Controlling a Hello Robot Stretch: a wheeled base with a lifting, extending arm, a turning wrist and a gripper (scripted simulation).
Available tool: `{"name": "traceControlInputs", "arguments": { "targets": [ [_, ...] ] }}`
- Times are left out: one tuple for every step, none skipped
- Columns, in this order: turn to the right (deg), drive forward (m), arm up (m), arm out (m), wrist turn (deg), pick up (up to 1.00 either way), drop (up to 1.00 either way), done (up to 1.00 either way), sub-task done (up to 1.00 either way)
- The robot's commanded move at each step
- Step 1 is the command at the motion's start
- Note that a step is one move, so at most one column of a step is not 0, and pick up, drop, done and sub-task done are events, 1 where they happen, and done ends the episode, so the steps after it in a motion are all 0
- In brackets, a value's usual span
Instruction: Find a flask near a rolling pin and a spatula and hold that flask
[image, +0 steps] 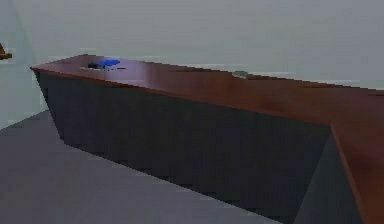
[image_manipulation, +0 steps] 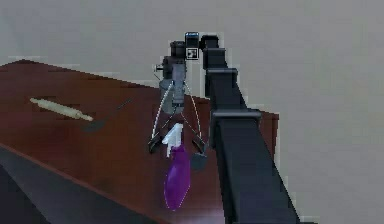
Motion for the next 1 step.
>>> {"name": "traceControlInputs", "arguments": {
  "targets": [
    [0.0, 0.00, 0.00, 0.00, 45.0, 0.00, 0.00, 0.00, 0.00]
  ]
}}
